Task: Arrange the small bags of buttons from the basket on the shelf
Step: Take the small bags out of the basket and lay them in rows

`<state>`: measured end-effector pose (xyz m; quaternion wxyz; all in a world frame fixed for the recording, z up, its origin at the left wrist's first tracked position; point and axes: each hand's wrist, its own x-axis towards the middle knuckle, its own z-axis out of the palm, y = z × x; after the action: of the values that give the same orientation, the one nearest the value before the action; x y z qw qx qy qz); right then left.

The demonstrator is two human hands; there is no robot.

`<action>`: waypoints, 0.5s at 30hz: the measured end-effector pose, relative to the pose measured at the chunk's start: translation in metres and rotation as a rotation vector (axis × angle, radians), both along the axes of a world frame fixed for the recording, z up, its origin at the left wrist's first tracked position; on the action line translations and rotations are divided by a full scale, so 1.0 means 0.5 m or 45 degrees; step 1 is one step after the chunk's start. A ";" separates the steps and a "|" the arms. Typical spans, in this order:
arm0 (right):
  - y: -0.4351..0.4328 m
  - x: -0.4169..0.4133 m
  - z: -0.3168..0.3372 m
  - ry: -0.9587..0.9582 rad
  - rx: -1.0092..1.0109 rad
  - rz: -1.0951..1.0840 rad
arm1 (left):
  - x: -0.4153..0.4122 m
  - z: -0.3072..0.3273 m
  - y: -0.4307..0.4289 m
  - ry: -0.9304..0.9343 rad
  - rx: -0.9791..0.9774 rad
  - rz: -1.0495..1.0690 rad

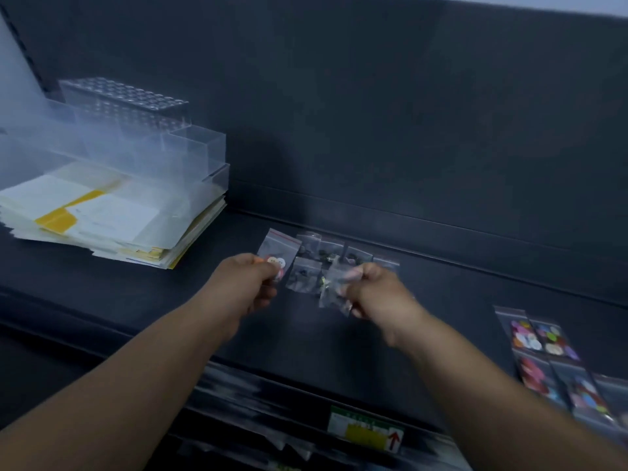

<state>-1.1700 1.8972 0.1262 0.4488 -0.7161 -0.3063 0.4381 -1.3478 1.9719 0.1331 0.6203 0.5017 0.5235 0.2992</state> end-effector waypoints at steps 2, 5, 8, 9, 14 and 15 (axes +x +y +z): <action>-0.007 0.052 0.015 -0.025 0.030 -0.131 | 0.021 -0.002 0.002 -0.019 -0.004 -0.044; -0.021 0.128 0.027 -0.113 0.015 -0.247 | 0.060 -0.001 -0.003 -0.039 0.001 -0.101; -0.030 0.167 0.028 -0.126 -0.013 -0.251 | 0.090 0.001 -0.004 -0.085 0.011 -0.075; -0.031 0.167 0.027 -0.103 -0.014 -0.221 | 0.095 0.003 -0.004 -0.094 0.009 -0.057; -0.004 0.086 0.016 0.043 -0.068 0.050 | 0.088 0.013 0.003 -0.075 0.013 0.006; 0.003 0.062 0.008 0.068 -0.087 0.102 | 0.081 0.014 0.005 -0.060 0.023 0.020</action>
<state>-1.1392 1.8989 0.1304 0.4141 -0.7062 -0.3078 0.4848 -1.3071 1.9743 0.1400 0.6254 0.4960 0.5100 0.3207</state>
